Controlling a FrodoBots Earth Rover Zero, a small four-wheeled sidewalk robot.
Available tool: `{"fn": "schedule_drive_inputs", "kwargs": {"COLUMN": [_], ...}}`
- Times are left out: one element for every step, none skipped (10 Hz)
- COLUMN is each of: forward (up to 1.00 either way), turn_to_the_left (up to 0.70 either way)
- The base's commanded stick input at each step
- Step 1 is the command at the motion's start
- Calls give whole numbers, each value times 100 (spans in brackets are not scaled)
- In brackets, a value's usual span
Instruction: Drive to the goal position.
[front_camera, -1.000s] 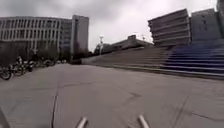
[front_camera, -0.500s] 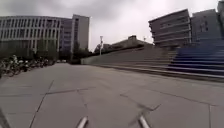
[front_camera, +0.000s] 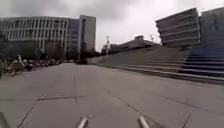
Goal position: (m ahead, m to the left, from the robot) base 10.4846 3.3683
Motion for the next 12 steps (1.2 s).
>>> {"fn": "schedule_drive_inputs", "kwargs": {"forward": [100, 100, 100, 100, 100, 100, 100, 100, 100, 100, 100, 100], "turn_to_the_left": [0, 0, 1, 7, 18, 38, 15, 14, 40, 34, 11, 15]}}
